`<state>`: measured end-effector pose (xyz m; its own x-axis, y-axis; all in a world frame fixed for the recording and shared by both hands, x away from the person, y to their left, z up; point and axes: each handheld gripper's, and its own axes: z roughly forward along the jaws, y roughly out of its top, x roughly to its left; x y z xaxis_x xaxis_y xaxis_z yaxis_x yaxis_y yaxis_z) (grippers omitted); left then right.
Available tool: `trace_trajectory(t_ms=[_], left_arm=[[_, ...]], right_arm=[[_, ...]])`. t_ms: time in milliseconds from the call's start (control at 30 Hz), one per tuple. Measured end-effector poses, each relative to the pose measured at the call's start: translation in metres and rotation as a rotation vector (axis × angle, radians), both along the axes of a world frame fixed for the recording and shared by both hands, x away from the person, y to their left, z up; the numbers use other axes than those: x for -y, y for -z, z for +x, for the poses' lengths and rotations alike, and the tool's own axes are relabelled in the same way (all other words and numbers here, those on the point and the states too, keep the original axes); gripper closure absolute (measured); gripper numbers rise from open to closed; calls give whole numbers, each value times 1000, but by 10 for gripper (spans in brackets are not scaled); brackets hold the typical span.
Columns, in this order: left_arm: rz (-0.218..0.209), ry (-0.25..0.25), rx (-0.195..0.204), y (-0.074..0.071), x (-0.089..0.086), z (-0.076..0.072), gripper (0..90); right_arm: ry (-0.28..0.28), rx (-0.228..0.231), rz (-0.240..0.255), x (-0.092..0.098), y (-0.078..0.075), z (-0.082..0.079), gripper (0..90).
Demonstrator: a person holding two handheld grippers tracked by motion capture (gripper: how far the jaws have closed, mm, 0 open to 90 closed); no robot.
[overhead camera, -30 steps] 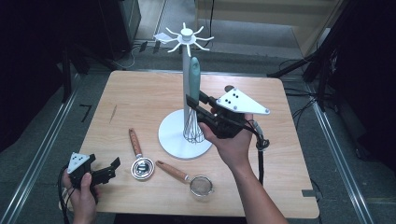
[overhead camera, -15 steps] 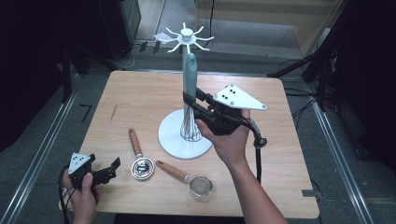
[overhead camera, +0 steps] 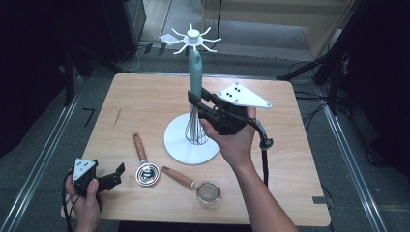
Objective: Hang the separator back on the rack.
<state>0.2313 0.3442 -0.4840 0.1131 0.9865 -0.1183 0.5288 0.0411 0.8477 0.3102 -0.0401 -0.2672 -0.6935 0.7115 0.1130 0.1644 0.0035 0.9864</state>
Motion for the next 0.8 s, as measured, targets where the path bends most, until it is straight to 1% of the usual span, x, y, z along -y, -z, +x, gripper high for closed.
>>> trace_trajectory(t_ms=[167,433,500,567,600,667,700,800], left_arm=[[13,-7,0,0,1,0,0],[15,-8,-1,0,1,0,0],[14,-9,0,0,1,0,0],[12,-10,0,0,1,0,0],[10,-12,0,0,1,0,0],[10,-13,-1,0,1,0,0],[10,-12,0,0,1,0,0],[10,-13,0,0,1,0,0]], right_arm=[[21,-3,-7,-2,-1,3,710],[31,-5,-7,-3,1,6,709],[30,5,-8,-4,2,6,706],[10,25,4,-3,4,7,697],[7,33,10,-2,5,8,676],[6,34,15,-2,4,8,665],[-2,43,24,0,3,7,663],[5,56,11,0,2,7,672]])
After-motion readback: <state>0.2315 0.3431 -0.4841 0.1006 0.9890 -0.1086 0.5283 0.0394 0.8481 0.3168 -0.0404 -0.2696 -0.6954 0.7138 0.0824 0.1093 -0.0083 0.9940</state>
